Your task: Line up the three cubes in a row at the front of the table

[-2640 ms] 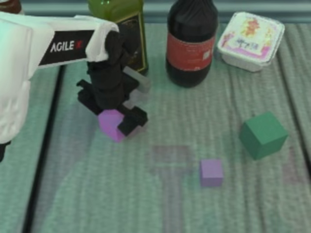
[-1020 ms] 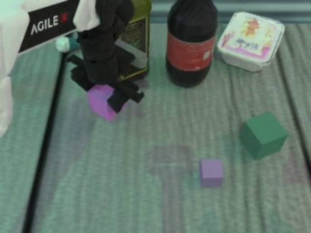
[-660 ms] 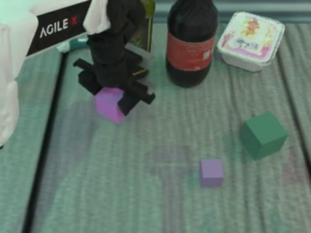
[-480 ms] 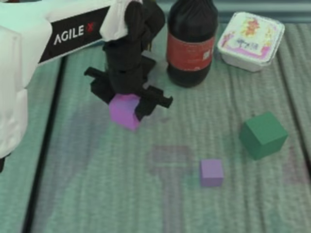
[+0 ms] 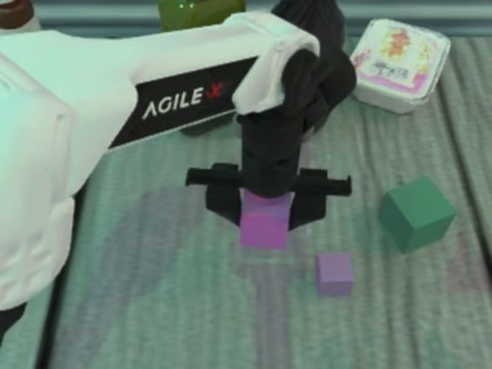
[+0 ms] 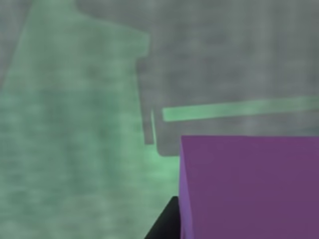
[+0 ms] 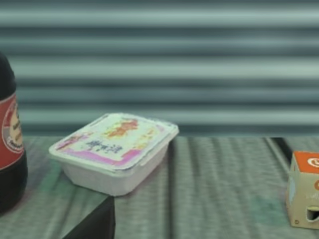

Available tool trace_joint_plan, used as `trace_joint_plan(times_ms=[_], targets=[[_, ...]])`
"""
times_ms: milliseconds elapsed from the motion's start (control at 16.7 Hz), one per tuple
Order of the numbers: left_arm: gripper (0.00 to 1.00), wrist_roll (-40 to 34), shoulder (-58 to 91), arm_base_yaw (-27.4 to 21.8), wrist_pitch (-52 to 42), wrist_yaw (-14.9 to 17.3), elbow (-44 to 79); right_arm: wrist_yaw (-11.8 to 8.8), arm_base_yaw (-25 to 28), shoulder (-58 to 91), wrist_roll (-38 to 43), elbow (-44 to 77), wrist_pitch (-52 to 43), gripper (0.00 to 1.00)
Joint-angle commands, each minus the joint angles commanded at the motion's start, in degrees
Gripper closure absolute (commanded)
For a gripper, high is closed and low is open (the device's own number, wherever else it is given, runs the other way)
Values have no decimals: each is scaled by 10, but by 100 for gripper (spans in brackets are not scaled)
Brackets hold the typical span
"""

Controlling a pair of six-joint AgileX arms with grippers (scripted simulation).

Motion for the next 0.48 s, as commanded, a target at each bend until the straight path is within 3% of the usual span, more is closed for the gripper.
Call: trace_joint_plan(times_ms=[240, 480], targets=[[100, -102, -19, -44, 2, -2, -15, 0, 0, 0, 0, 0, 0, 0], [100, -116, -22, -50, 3, -3, -17, 0, 0, 0, 0, 0, 0, 0]])
